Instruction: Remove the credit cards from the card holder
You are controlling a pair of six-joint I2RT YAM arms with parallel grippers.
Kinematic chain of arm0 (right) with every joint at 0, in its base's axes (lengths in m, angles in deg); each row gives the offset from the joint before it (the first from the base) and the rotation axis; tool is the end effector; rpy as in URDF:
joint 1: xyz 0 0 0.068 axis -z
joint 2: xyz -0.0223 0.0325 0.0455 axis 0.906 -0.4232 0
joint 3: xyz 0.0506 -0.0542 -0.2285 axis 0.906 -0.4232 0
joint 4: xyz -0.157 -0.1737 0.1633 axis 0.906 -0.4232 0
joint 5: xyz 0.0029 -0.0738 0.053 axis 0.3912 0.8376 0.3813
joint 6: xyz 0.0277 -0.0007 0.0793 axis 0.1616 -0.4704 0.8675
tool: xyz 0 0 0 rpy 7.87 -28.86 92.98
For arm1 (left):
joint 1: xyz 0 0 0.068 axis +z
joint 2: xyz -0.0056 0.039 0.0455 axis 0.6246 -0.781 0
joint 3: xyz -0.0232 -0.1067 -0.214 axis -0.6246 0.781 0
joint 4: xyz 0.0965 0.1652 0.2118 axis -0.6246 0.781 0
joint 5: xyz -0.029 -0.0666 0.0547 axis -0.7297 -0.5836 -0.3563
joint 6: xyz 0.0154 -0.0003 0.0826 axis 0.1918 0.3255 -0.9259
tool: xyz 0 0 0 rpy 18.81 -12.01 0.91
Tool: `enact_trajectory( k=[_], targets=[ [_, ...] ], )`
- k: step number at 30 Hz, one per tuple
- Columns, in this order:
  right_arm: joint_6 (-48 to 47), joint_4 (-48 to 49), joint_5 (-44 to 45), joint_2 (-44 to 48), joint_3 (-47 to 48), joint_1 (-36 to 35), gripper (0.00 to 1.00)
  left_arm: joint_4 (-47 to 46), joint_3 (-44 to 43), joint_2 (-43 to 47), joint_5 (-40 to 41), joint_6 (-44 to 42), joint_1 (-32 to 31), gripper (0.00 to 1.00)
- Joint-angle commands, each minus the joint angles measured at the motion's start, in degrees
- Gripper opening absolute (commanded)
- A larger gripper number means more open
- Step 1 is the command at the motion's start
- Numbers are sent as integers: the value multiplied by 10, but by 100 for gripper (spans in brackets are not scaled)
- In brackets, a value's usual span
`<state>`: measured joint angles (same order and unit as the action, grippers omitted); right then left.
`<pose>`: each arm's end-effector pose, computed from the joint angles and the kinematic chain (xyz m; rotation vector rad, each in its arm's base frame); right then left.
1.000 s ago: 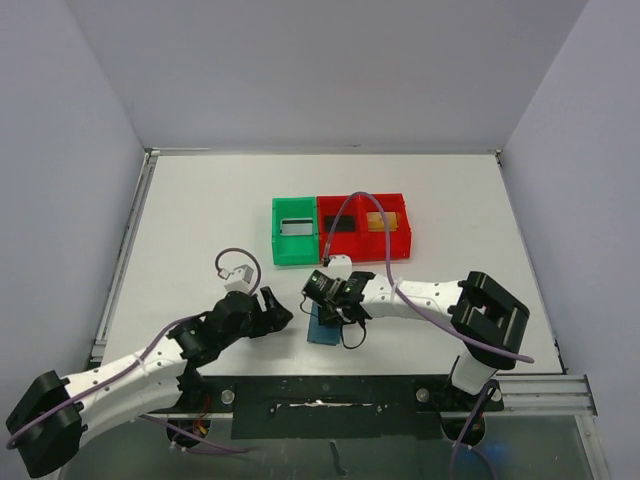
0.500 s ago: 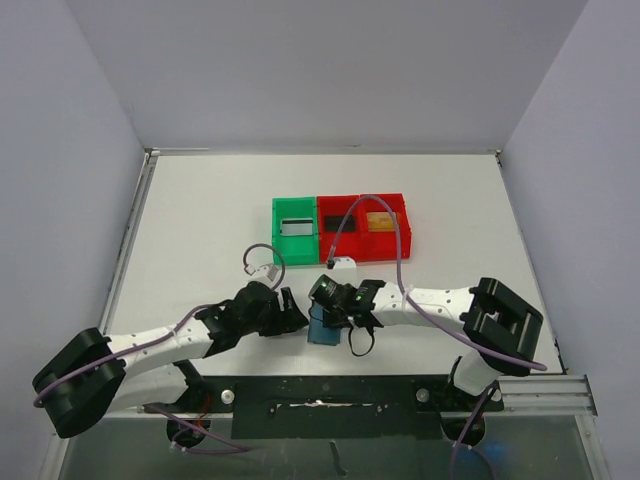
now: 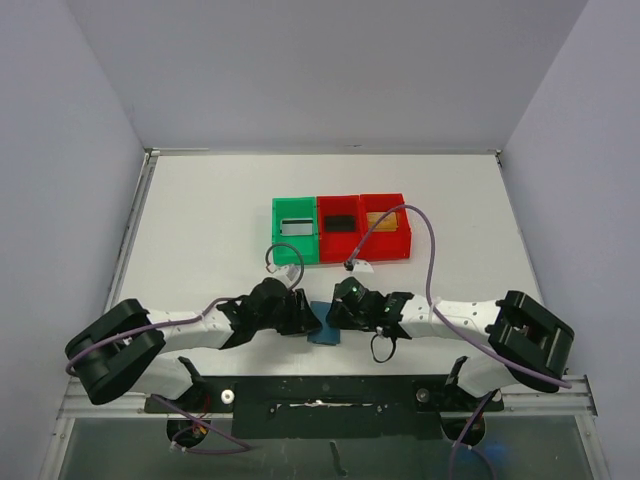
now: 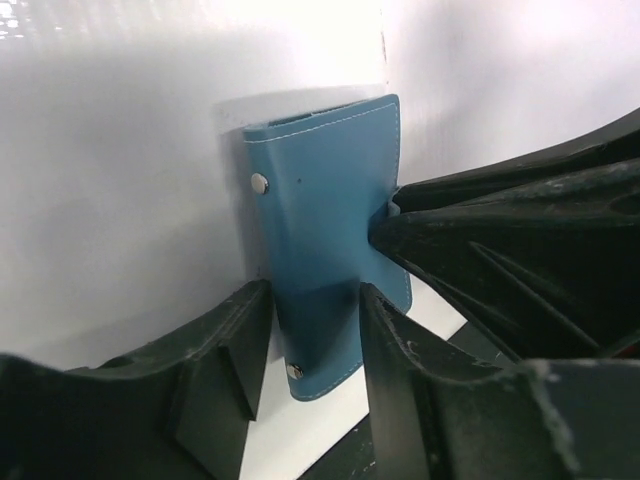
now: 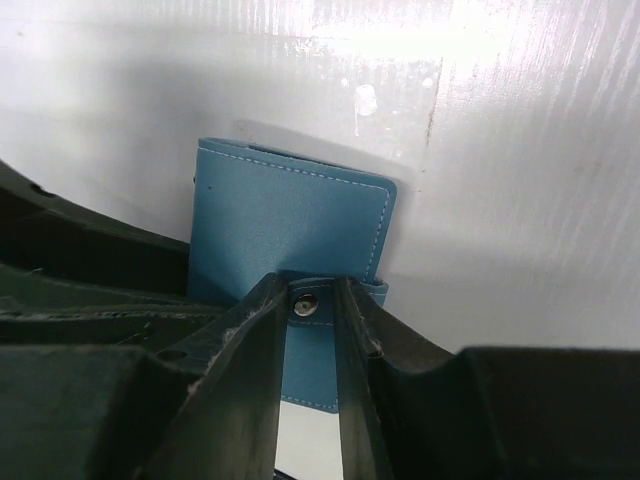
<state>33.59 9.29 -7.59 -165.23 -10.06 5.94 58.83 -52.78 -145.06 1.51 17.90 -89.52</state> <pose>0.1741 0.2589 0.0798 0.1063 2.5725 0.5825 0.1729 -0.2252 0.0556 -0.0289 2.5142 -1.0129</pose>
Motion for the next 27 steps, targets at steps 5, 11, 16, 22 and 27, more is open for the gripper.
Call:
enact_trajectory(
  k=[5,11,16,22,27],
  targets=[
    [30,121,-81,66,-88,38,0,12,-38,-63,-5,0,-12,23],
    [25,90,-77,110,-103,57,0,24,-34,-57,14,8,-12,19],
    [23,-14,-39,122,-66,57,11,23,-30,-39,21,9,-12,19],
    [16,-158,10,79,10,47,26,22,-33,-31,17,5,-12,20],
    [25,-203,35,51,42,39,28,28,-35,-33,14,3,-12,20]
  ],
)
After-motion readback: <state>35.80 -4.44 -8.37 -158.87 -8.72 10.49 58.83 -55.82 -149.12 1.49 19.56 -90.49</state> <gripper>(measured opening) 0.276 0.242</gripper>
